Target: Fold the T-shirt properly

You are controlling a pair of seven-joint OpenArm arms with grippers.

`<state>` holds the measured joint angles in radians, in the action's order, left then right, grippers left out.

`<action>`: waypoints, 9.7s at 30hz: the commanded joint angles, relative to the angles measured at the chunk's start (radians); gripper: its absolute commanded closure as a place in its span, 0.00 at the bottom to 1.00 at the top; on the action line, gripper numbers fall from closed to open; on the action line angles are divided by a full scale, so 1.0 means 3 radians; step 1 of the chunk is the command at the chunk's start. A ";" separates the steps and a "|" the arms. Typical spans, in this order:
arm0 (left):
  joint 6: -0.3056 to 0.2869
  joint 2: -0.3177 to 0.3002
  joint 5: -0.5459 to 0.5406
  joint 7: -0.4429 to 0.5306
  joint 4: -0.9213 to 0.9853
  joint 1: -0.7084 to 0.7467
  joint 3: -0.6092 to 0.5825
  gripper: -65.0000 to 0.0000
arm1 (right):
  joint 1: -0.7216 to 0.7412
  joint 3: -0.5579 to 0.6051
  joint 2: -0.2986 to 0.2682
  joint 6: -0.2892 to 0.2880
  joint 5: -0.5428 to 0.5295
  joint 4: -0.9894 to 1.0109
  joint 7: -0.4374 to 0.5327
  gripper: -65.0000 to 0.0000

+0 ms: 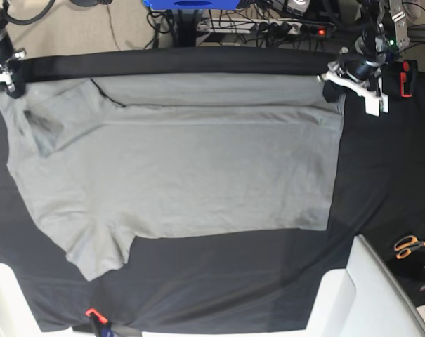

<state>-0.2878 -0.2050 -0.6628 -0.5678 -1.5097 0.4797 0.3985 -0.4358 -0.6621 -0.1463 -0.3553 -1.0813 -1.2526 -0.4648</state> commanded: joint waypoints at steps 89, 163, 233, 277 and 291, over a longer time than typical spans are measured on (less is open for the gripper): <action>-0.0015 -0.0582 0.1030 -0.0877 -0.0714 -0.0589 0.0331 0.74 | 0.2560 0.0235 -0.1039 -0.0935 0.2584 0.2439 0.0882 0.35; -0.0015 -0.0291 0.0857 -0.0877 -0.0683 -0.0476 0.0695 0.75 | 0.1778 0.0240 0.0158 -0.0756 0.3863 -0.0144 -0.0243 1.00; -0.0015 -0.0296 0.0857 -0.0877 -0.0678 -0.0476 0.0720 0.75 | 0.3445 0.0240 -0.0420 -0.0598 0.3760 0.3569 0.1439 0.29; 0.0000 -0.0470 0.1245 0.0187 0.3025 -0.2860 -0.0062 0.38 | 0.3455 0.0245 -0.0400 -0.0603 0.4118 0.3446 0.1434 1.00; -0.0015 -0.0378 0.0979 0.0172 0.2682 -0.2425 -0.0067 0.59 | 0.3455 0.0245 -0.0374 -0.0603 0.4118 0.3446 0.1434 1.00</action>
<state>-0.2955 -0.3187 -0.3893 -0.4549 -0.7105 -0.2539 0.3824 0.5701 -0.5907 -0.2459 -0.5308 0.1619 -0.2035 -0.0517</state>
